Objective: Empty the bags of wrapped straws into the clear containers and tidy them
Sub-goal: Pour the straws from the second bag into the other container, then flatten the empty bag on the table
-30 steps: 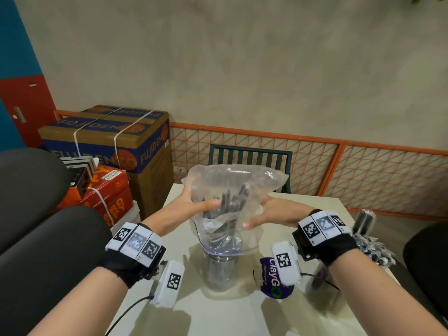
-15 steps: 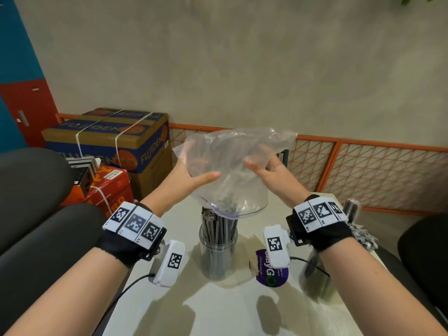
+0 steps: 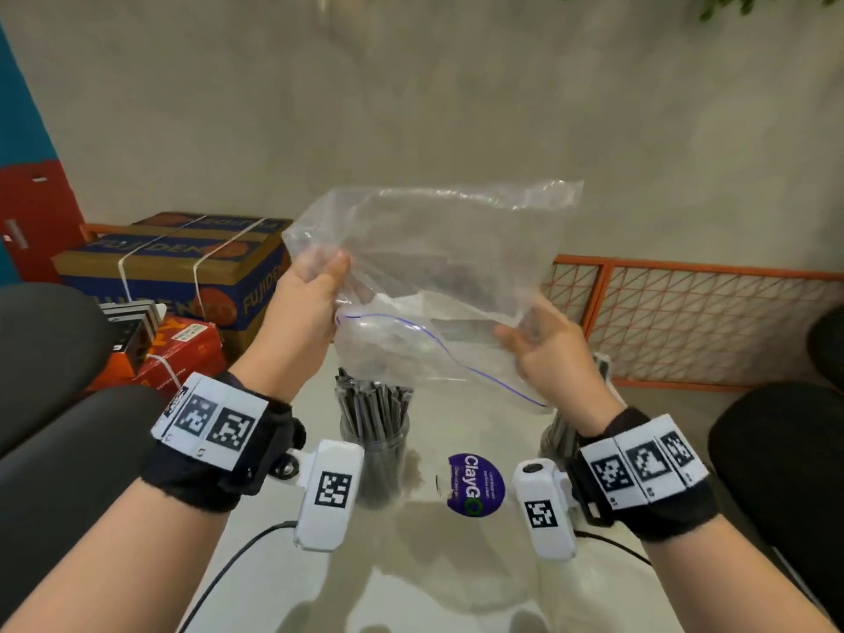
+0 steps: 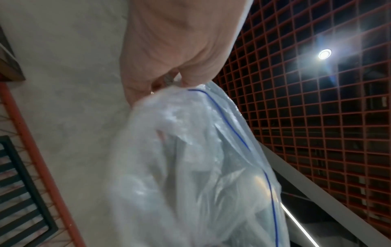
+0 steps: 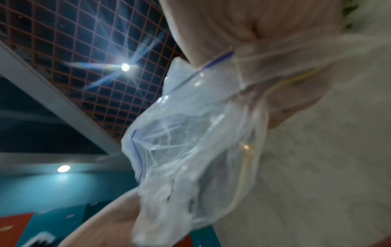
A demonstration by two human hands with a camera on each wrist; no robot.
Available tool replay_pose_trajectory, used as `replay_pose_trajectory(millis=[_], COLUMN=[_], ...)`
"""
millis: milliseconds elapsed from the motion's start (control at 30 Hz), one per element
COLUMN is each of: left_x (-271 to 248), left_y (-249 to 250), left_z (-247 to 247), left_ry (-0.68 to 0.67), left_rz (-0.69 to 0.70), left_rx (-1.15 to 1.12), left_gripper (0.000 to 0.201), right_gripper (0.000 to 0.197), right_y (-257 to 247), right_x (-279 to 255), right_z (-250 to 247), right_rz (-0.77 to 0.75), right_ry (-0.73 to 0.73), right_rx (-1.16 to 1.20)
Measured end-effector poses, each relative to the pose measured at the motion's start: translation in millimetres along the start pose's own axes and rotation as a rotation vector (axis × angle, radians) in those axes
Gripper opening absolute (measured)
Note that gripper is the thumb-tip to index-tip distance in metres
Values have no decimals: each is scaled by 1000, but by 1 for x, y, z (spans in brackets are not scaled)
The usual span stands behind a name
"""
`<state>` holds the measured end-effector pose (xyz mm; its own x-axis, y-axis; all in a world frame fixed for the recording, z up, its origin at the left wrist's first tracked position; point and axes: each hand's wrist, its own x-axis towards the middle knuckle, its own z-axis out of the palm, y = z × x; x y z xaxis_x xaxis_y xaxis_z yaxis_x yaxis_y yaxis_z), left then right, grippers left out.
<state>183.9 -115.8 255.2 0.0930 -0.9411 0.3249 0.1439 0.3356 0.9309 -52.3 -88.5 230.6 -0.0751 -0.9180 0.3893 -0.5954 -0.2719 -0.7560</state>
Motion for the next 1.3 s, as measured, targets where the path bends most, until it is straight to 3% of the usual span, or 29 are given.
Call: replay_pose_trajectory(millis=[33, 100, 233, 300, 367, 467, 567, 667, 733, 767, 833, 900, 933, 1033, 1100, 1133, 1233, 1300], left_x=[-5, -22, -71, -89, -94, -103, -126, -149, -165, -172, -187, -201, -206, -228, -245, -252, -263, -268], left_y=[-2, -4, 2, -3, -12, -22, -28, -44, -55, -60, -67, -71, -75, -90, -104, -110, -125, -129], left_z=[2, 9, 41, 53, 56, 59, 71, 83, 93, 99, 117, 132, 137, 138, 133, 129, 113, 105], left_ry=[7, -54, -474, -568, -471, -321, -305, -486, -605, -654, -695, -673, -663, -797, -872, -846, -689, -715], left_rz=[-24, -134, -553, -640, -605, -536, -508, -457, -397, -405, -405, -401, -408, -458, -447, -446, -524, -586], left_rx=[-1, -24, -24, -37, -35, -23, 135, 458, 578, 565, 538, 494, 459, 441, 560, 593, 557, 579], left_gripper=[19, 19, 37, 28, 19, 23, 17, 16, 17, 20, 29, 24, 22, 39, 21, 10, 19, 13], right_gripper=[8, 16, 24, 28, 35, 44, 59, 94, 100, 99, 84, 37, 22, 29, 36, 40, 45, 44], right_y=[5, 12, 11, 13, 20, 41, 58, 50, 40, 39, 48, 64, 72, 85, 89, 93, 104, 114], right_x=[-4, -12, -32, -43, -56, -82, -109, -136, -151, -155, -157, -157, -159, -162, -156, -150, -137, -134], right_z=[-11, -31, -57, -66, -79, -103, -125, -141, -141, -136, -125, -114, -111, -117, -135, -146, -176, -183], right_rz=[11, 20, 27, 68, 147, 344, 446, 231, 24, -30, 28, 130, 120, 58, 42, 46, 142, 170], right_ry=[15, 29, 75, 95, 93, -65, -231, -108, 29, 24, -142, -287, -284, -153, -70, -41, -18, -25], right_rx=[29, 19, 29, 92, 86, -135, -326, -400, -540, -617, -661, -570, -529, -541, -565, -585, -597, -617])
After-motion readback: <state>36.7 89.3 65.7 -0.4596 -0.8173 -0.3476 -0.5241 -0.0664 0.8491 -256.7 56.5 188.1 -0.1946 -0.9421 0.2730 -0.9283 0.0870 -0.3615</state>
